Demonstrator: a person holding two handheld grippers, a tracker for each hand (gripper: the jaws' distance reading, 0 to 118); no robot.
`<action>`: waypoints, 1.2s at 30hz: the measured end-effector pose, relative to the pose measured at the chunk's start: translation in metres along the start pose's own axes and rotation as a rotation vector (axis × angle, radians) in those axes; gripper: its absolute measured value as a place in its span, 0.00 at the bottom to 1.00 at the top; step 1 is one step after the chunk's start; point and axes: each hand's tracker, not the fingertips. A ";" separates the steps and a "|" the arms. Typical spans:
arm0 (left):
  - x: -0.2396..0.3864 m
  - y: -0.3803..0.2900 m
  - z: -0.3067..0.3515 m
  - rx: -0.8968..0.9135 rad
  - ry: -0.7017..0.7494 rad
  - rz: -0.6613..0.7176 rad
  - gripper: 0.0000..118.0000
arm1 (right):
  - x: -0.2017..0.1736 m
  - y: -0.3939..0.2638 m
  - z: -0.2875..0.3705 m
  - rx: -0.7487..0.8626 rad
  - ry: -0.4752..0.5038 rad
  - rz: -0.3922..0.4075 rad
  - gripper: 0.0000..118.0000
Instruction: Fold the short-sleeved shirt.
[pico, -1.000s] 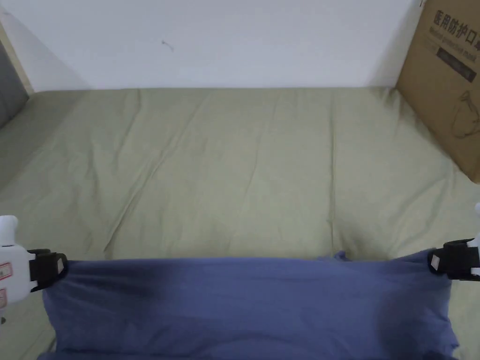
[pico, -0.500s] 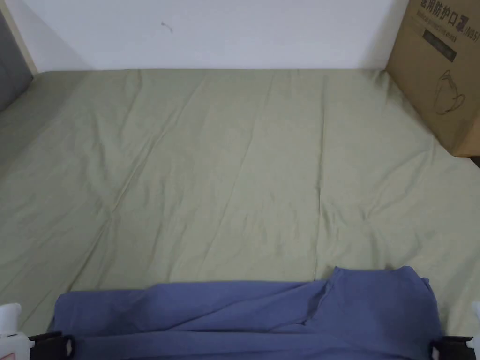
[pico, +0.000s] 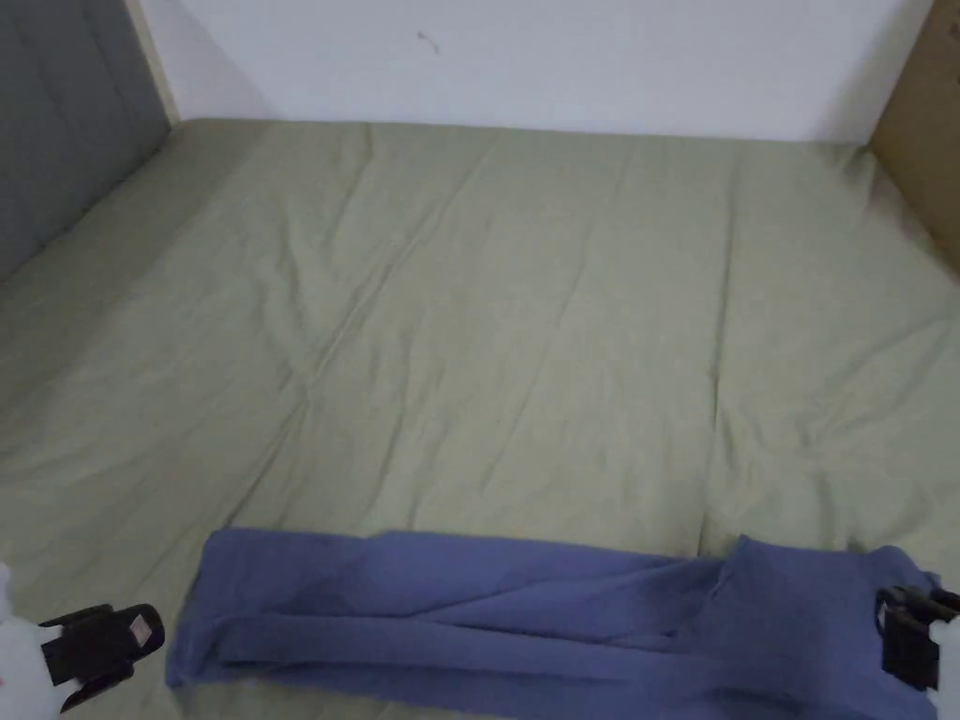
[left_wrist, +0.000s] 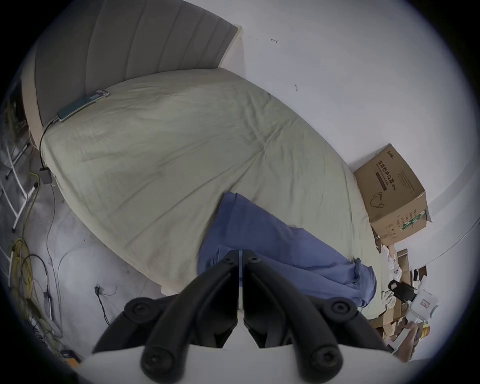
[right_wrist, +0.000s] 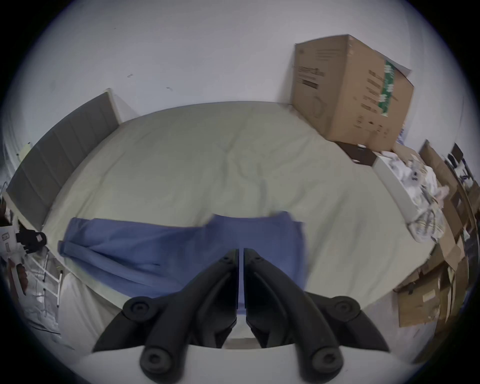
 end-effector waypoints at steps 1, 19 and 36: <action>0.000 -0.002 -0.002 -0.008 0.005 0.008 0.01 | -0.012 0.001 -0.005 0.001 0.036 0.009 0.02; -0.070 0.002 -0.098 -0.129 -0.383 0.461 0.97 | -0.106 -0.006 -0.052 -0.140 0.211 0.209 0.01; -0.086 0.005 -0.116 -0.173 -0.308 0.511 0.08 | -0.101 -0.022 -0.068 -0.246 0.245 0.122 0.01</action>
